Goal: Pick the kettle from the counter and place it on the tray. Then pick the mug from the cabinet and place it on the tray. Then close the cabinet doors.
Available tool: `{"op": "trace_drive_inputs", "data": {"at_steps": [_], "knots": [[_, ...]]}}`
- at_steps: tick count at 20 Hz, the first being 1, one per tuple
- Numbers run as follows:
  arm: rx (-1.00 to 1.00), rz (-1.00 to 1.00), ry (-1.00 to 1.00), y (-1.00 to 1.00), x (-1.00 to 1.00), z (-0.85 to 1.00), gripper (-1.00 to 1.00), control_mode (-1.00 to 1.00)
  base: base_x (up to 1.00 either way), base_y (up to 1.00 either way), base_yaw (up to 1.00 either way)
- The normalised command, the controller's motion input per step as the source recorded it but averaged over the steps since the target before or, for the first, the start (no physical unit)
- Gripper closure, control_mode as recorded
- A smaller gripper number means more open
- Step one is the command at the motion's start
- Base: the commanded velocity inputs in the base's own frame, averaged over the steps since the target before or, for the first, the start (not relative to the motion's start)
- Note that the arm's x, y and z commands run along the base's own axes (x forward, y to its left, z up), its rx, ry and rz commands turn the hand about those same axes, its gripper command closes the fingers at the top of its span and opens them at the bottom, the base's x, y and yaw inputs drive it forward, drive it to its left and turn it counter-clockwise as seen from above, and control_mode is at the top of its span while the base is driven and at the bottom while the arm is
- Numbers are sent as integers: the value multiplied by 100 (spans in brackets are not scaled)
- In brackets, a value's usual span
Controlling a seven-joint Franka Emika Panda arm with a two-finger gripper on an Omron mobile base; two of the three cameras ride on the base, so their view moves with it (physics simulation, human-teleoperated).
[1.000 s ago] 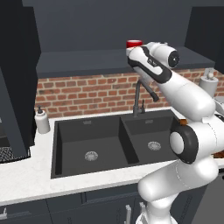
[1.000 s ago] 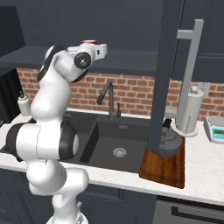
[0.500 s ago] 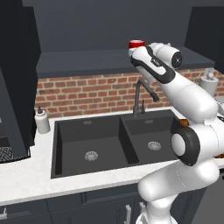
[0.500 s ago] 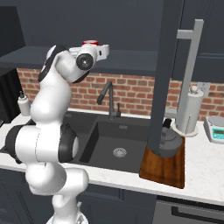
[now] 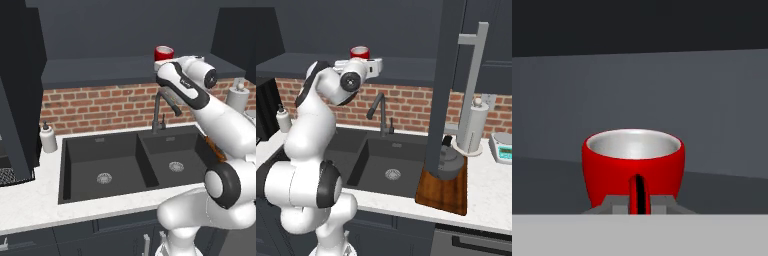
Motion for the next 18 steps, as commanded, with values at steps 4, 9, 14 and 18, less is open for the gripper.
{"op": "trace_drive_inputs", "data": {"at_steps": [4,9,14,18], "knots": [[4,-17,0,0,-39,15,100,-100,0,0,0],[0,-28,6,0,-47,25,100,-100,0,0,0],[0,-29,17,0,-45,25,100,-100,0,0,0],[0,-26,20,-1,-44,26,100,-100,0,0,0]]}}
